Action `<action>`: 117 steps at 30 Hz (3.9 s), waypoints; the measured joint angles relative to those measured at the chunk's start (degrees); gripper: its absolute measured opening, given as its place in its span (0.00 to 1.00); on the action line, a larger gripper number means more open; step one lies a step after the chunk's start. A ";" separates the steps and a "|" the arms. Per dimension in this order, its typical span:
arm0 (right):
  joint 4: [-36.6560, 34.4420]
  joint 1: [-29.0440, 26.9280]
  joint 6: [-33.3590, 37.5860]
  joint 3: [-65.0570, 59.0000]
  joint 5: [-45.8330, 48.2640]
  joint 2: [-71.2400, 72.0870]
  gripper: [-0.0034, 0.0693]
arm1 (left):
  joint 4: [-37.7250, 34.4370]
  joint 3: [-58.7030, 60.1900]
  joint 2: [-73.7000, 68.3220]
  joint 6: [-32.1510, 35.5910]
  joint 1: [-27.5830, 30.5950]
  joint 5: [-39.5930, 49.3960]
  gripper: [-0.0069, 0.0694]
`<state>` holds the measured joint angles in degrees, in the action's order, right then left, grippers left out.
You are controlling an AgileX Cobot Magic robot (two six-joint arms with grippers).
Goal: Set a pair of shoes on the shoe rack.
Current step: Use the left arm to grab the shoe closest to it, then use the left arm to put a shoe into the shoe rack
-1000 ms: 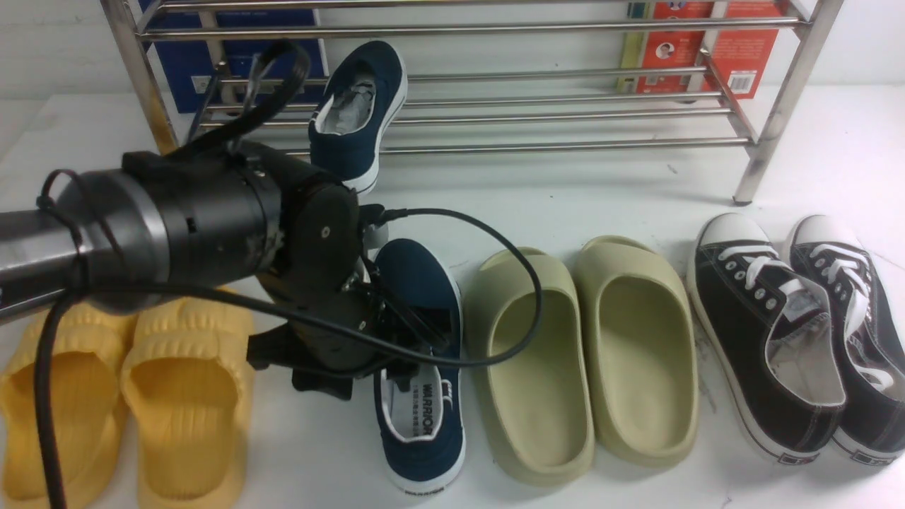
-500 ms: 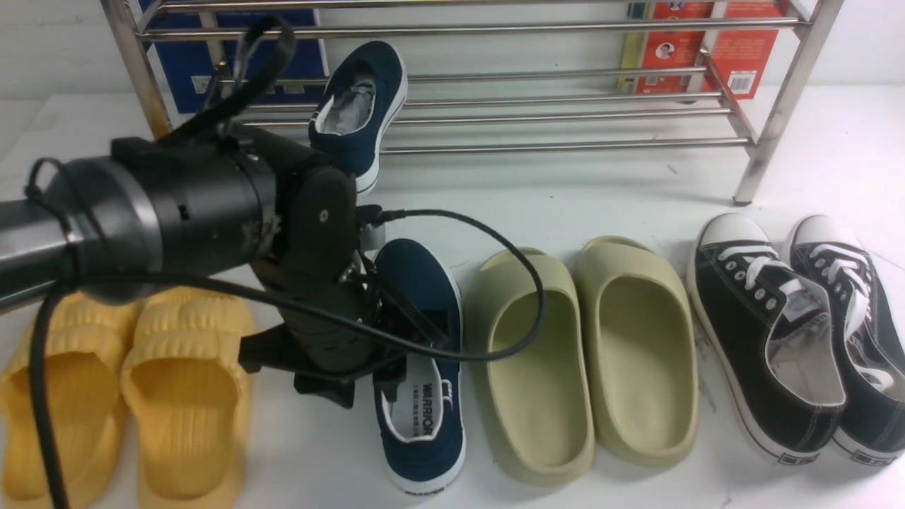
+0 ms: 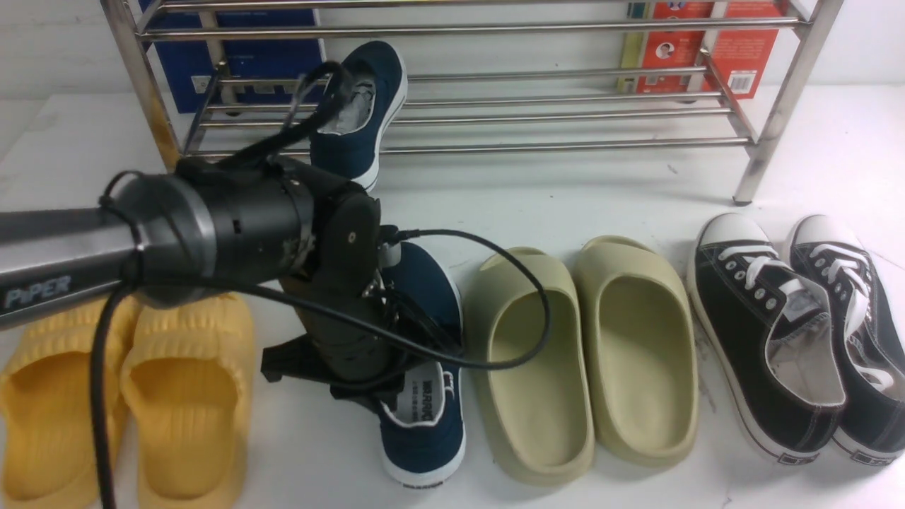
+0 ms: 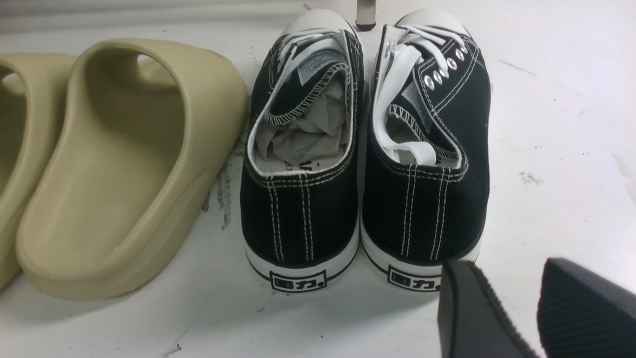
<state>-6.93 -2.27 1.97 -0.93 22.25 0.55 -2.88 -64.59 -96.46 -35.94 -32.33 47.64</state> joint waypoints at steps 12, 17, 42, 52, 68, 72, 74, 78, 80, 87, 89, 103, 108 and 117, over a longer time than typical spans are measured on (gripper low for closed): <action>0.00 0.00 0.00 0.00 0.00 0.00 0.39 | 0.80 -2.70 11.51 1.97 -0.01 0.61 0.09; 0.00 0.00 0.00 0.00 0.00 0.00 0.39 | 2.88 -11.05 5.23 2.70 1.00 -0.10 0.09; 0.00 0.00 0.00 0.00 0.00 0.00 0.39 | 3.94 -50.99 -28.32 4.24 11.11 1.75 0.09; 0.00 0.00 0.00 0.00 0.00 0.00 0.39 | 3.86 -55.43 -31.03 4.29 11.70 0.74 0.09; 0.00 0.00 0.00 0.00 0.00 0.00 0.39 | 6.29 -55.92 -31.09 4.12 12.01 -7.12 0.09; 0.00 0.00 0.00 0.00 0.00 0.00 0.39 | 6.44 -55.92 -31.10 4.12 12.01 -7.12 0.10; 0.00 0.00 0.00 0.00 0.00 0.00 0.39 | 5.92 -55.92 -31.10 4.12 12.01 -7.06 0.11; 0.00 0.00 0.00 0.00 0.00 0.00 0.39 | 4.53 -55.92 -31.10 4.12 12.01 -6.21 0.12; 0.00 0.00 0.00 0.00 0.00 0.00 0.39 | 4.21 -55.92 -31.10 4.12 12.01 -6.11 0.14; 0.00 0.00 0.00 0.00 0.00 0.00 0.39 | 4.27 -56.11 -31.10 4.12 12.01 -7.87 0.27; 0.00 0.00 0.00 0.00 0.00 0.00 0.39 | 4.27 -56.37 -31.05 4.12 12.01 -8.89 0.35; 0.00 0.00 0.00 0.00 0.00 0.00 0.39 | -2.61 -56.80 -24.87 6.98 11.95 8.77 0.43; 0.00 0.00 0.00 0.00 0.00 0.00 0.39 | -5.82 -56.96 -23.83 12.68 11.82 17.22 0.27; 0.00 0.00 0.00 0.00 0.00 0.00 0.39 | 1.04 -41.44 -11.76 14.35 8.68 17.34 0.07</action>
<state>-6.93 -2.27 1.97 -0.93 22.25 0.55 -1.84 -106.03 -108.22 -21.59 -23.65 64.98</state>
